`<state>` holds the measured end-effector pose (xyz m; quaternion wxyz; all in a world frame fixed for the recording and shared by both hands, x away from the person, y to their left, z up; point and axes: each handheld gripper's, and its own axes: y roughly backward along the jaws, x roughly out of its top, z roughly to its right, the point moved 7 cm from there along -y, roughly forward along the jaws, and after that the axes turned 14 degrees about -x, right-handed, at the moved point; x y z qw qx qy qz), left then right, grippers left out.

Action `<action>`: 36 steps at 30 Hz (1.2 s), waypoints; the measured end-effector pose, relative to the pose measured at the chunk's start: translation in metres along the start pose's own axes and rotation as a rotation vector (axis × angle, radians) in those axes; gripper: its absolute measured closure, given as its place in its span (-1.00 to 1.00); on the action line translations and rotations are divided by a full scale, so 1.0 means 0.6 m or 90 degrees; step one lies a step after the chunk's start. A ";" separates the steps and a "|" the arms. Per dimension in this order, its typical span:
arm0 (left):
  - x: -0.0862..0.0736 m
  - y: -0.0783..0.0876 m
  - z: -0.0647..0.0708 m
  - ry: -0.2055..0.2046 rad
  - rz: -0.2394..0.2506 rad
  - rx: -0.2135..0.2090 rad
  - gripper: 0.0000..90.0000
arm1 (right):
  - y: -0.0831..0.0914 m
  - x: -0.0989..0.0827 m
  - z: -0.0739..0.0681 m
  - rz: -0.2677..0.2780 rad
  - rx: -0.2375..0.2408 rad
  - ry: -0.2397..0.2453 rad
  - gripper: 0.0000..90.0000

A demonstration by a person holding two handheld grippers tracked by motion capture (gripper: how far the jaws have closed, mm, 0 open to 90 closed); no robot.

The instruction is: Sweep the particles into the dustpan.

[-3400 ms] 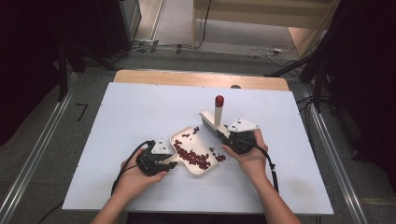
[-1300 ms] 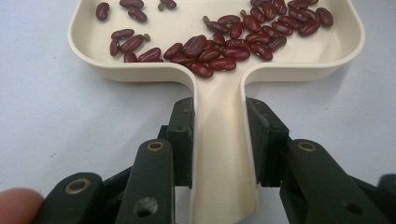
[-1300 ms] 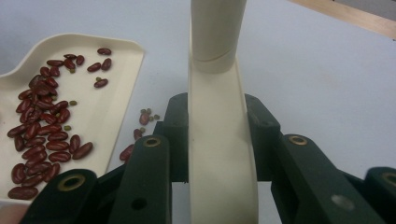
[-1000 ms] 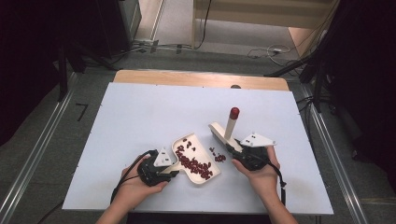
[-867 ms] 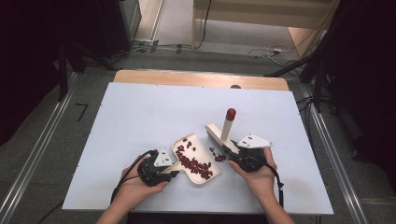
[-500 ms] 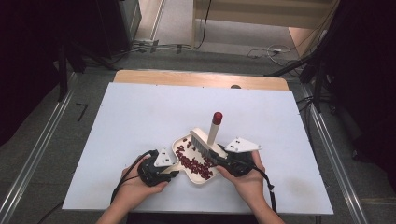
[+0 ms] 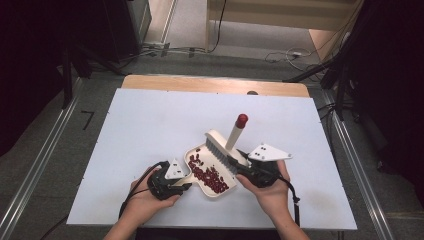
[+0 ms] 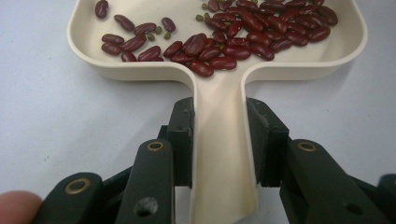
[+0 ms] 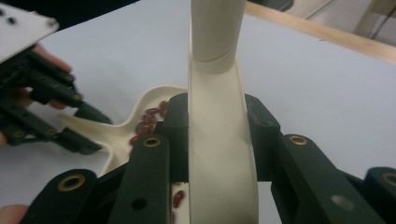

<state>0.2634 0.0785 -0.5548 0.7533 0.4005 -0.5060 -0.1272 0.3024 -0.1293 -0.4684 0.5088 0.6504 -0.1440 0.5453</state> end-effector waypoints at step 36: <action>-0.001 0.002 0.003 -0.017 -0.017 0.001 0.47 | -0.023 -0.032 -0.048 -0.016 0.018 -0.015 0.44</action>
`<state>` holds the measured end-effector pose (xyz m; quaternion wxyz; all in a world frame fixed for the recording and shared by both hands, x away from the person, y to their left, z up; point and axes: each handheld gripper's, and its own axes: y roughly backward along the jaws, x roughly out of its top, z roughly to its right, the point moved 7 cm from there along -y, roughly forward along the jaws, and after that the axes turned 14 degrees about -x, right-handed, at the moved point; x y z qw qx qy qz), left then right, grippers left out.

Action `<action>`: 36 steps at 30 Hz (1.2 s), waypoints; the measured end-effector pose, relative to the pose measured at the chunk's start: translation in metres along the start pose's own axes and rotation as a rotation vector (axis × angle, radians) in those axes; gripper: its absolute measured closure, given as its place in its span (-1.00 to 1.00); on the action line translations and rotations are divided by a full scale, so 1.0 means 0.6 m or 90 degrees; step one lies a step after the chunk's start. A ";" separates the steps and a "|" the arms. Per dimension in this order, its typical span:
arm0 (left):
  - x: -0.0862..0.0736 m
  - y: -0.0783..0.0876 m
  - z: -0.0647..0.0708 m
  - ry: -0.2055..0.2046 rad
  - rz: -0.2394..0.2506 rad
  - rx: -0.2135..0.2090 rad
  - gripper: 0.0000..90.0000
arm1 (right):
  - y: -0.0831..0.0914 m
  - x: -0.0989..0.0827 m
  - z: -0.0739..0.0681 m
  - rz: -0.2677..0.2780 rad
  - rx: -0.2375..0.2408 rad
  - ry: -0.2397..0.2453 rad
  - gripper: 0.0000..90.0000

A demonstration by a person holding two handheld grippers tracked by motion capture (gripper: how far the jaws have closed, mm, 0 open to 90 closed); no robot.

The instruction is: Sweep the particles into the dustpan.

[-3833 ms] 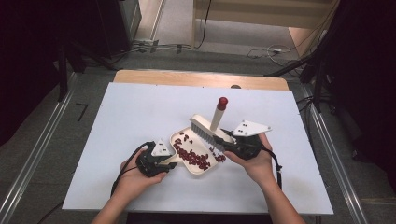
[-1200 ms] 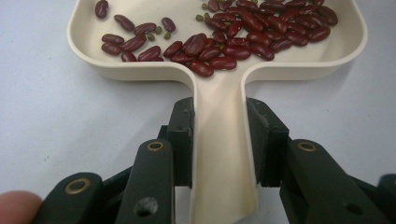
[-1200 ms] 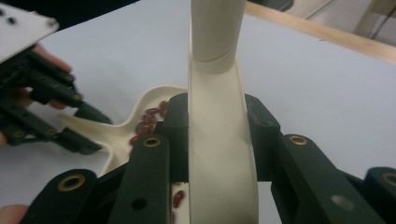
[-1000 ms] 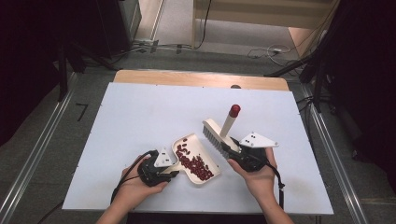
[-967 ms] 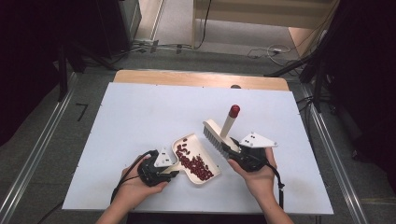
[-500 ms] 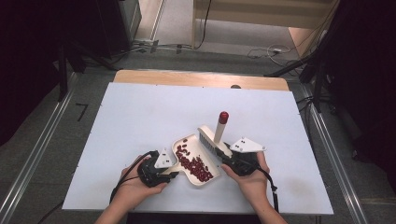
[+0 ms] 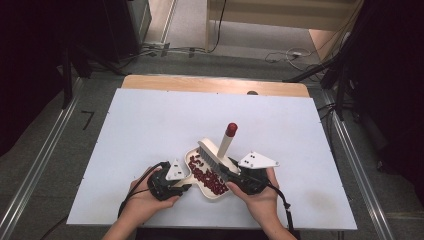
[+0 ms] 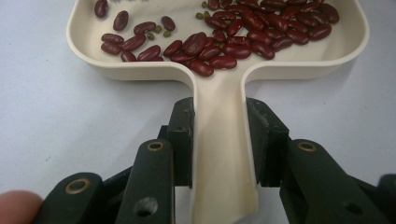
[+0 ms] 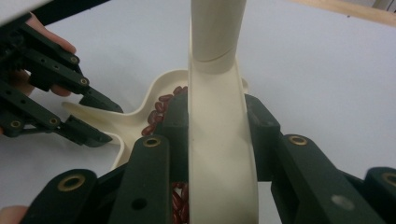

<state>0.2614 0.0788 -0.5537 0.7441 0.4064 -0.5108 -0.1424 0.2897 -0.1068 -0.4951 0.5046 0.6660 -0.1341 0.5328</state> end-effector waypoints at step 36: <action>-0.001 0.025 -0.023 0.019 0.050 0.048 0.48 | 0.040 0.001 0.174 -0.001 -0.073 -0.073 0.44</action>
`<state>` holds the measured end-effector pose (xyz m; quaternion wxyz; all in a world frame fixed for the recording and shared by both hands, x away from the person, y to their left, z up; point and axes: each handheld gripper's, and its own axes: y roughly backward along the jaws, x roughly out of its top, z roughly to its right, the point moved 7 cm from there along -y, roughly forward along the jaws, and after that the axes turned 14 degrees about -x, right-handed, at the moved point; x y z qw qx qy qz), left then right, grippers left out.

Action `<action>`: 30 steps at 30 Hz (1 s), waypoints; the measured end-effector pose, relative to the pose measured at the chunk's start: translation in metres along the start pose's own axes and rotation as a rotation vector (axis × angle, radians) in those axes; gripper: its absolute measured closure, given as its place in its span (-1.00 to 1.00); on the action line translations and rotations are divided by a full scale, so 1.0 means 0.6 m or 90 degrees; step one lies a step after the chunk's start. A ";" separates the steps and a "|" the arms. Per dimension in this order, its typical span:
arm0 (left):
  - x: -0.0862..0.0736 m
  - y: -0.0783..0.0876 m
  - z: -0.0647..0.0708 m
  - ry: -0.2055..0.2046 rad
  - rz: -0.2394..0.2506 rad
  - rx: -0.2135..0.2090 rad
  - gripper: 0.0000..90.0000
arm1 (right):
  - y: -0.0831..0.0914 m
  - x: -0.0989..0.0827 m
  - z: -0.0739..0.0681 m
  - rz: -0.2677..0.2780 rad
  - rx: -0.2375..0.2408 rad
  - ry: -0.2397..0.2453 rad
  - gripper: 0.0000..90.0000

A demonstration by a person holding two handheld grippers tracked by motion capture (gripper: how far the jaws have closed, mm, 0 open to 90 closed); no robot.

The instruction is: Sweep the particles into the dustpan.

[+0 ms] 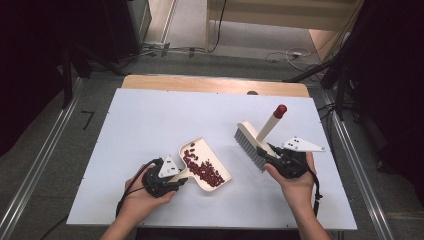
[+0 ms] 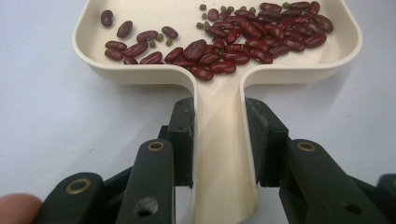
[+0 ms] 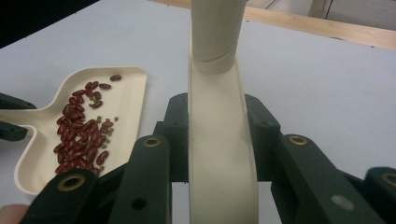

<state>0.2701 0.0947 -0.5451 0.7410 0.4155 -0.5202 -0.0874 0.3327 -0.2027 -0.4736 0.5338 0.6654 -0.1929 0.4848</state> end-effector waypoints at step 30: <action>-0.043 0.086 -0.047 0.093 0.068 0.089 0.48 | 0.015 -0.012 0.012 -0.005 0.018 0.011 0.44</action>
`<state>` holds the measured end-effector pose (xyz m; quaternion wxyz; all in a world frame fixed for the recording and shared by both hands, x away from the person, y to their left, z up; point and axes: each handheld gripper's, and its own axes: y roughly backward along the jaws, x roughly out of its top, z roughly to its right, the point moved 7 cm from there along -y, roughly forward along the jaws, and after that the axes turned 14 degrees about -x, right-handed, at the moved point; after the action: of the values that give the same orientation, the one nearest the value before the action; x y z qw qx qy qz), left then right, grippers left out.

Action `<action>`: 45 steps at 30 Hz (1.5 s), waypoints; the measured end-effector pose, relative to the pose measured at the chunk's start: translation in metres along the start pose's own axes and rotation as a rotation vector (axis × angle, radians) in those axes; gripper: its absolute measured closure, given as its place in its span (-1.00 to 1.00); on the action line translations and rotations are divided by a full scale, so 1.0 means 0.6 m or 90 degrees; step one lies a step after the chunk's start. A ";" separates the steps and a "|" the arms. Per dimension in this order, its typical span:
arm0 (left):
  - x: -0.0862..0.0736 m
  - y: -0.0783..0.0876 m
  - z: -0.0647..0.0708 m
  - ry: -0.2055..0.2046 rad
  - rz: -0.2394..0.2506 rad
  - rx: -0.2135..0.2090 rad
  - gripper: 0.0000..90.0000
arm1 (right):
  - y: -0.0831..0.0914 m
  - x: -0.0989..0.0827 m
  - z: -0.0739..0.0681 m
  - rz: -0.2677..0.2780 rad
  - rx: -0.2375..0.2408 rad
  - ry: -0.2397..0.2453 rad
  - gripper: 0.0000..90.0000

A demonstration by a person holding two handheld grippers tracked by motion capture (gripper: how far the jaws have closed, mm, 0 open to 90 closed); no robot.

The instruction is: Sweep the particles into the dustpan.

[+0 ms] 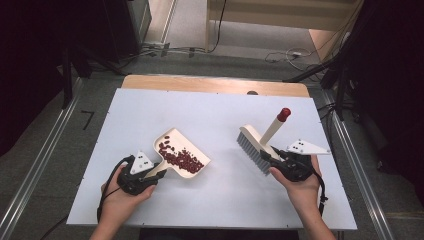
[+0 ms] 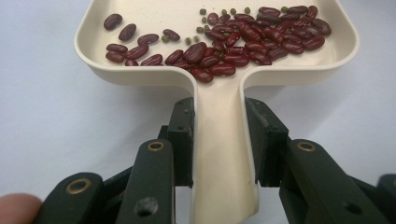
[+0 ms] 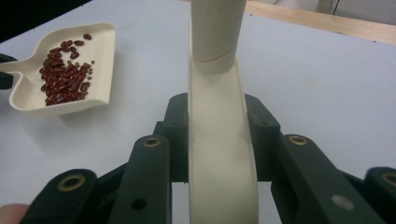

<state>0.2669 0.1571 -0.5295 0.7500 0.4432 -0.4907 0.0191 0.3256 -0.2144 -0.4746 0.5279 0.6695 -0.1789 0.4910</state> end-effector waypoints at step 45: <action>-0.071 0.044 -0.083 0.110 0.027 0.077 0.47 | 0.000 -0.054 0.031 -0.068 0.072 -0.076 0.44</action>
<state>0.2683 0.2244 -0.5505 0.7606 0.4741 -0.4314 0.1029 0.3195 -0.2396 -0.5014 0.5032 0.7348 -0.1462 0.4307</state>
